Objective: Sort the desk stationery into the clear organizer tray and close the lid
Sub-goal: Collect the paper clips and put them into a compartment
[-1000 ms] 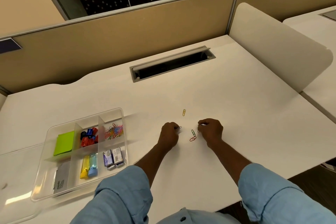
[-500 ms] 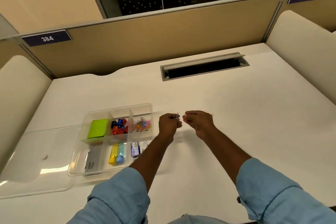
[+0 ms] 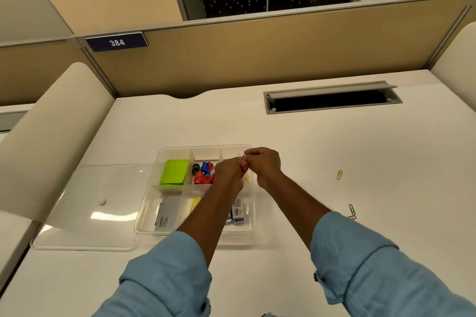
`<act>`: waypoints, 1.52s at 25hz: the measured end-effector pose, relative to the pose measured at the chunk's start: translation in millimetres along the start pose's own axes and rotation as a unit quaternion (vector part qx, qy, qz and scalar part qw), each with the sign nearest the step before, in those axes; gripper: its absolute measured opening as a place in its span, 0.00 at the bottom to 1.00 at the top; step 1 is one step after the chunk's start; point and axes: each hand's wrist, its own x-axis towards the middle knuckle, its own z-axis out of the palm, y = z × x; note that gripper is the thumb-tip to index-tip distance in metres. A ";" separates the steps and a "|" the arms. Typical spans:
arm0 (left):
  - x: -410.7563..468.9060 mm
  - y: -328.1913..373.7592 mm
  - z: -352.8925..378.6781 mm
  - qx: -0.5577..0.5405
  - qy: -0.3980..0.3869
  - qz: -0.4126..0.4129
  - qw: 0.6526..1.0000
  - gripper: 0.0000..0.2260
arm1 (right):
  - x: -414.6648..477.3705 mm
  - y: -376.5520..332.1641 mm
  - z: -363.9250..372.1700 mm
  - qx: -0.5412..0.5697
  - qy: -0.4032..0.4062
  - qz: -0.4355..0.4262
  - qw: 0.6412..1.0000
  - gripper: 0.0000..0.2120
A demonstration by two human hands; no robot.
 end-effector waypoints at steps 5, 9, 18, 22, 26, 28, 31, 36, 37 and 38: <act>9.9 12.1 -19.8 0.085 -0.025 0.026 0.996 0.06 | 7.0 1.7 26.0 -0.059 0.009 -0.006 0.998 0.09; 13.8 10.0 -19.3 0.239 -0.011 0.147 0.960 0.10 | 12.7 10.3 32.5 -0.113 0.001 -0.002 0.994 0.10; 19.7 12.2 -17.2 0.455 -0.040 0.245 0.855 0.13 | 24.4 13.9 40.0 -0.154 -0.034 -0.006 0.988 0.17; 17.7 10.2 -18.6 0.473 -0.016 0.271 0.839 0.15 | 24.0 13.3 42.0 -0.155 -0.036 -0.022 0.987 0.17; 10.3 4.7 -16.5 0.471 -0.012 0.318 0.823 0.16 | 21.0 11.7 27.2 -0.155 -0.006 -0.092 0.984 0.13; 3.3 -0.3 -10.2 0.455 -0.010 0.337 0.824 0.15 | 20.5 12.1 10.6 -0.156 0.020 -0.133 0.979 0.11; -10.2 -12.5 5.3 0.433 -0.031 0.369 0.822 0.12 | 24.7 14.7 -23.6 -0.170 0.066 -0.171 0.968 0.09; -34.2 -47.1 33.5 0.493 -0.126 0.404 0.760 0.12 | 39.3 29.3 -91.9 -0.236 0.118 -0.164 0.950 0.14; -40.3 -56.6 40.1 0.508 -0.155 0.400 0.747 0.13 | 41.8 33.4 -107.6 -0.259 0.121 -0.160 0.945 0.15; -46.2 -66.1 46.8 0.524 -0.183 0.397 0.731 0.14 | 43.9 37.6 -123.2 -0.290 0.114 -0.158 0.937 0.17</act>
